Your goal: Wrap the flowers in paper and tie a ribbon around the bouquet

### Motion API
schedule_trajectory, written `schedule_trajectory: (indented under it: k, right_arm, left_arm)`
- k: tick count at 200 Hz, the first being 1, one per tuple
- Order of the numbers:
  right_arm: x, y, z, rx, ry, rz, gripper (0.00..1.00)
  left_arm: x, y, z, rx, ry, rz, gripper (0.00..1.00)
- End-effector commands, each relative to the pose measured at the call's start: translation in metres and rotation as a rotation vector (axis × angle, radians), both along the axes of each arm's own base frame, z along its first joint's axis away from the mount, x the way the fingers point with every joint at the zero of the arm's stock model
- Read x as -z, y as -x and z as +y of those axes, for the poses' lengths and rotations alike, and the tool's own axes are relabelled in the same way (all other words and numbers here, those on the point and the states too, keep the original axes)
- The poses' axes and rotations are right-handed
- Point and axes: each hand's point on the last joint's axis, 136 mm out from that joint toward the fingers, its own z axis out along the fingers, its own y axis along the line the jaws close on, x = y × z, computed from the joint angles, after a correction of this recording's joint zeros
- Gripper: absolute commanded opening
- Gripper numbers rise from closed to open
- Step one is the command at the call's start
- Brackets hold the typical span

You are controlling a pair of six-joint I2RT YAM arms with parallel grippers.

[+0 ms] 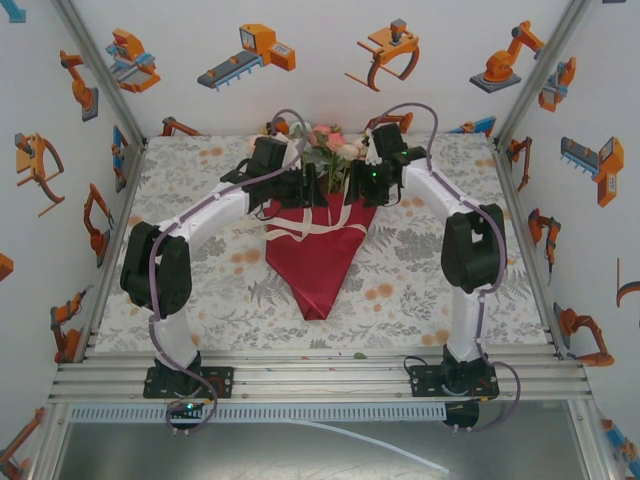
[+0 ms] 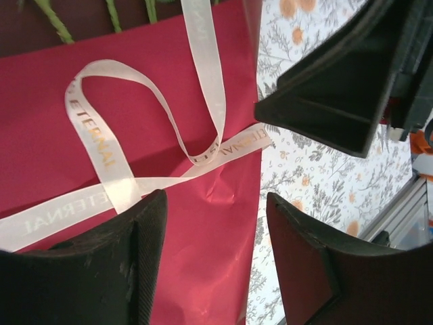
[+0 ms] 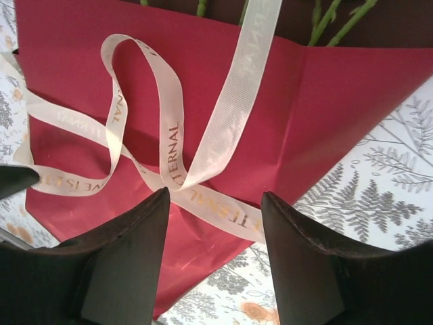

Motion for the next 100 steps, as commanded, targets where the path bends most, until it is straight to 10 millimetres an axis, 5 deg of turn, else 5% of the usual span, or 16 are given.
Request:
schedule_trajectory:
  k: [1, 59, 100]
  right_arm:
    - [0.005, 0.007, 0.013, 0.018, 0.017, 0.06, 0.51]
    - [0.035, 0.001, 0.014, 0.073, 0.048, 0.125, 0.35]
    - [0.038, 0.004, 0.015, 0.068, 0.048, 0.142, 0.07]
  left_arm:
    - [0.001, 0.013, -0.018, 0.18, -0.027, -0.051, 0.6]
    - [0.039, 0.028, -0.028, 0.461, -0.265, -0.127, 0.62]
    - [0.055, 0.023, -0.032, 0.559, -0.38, -0.241, 0.65]
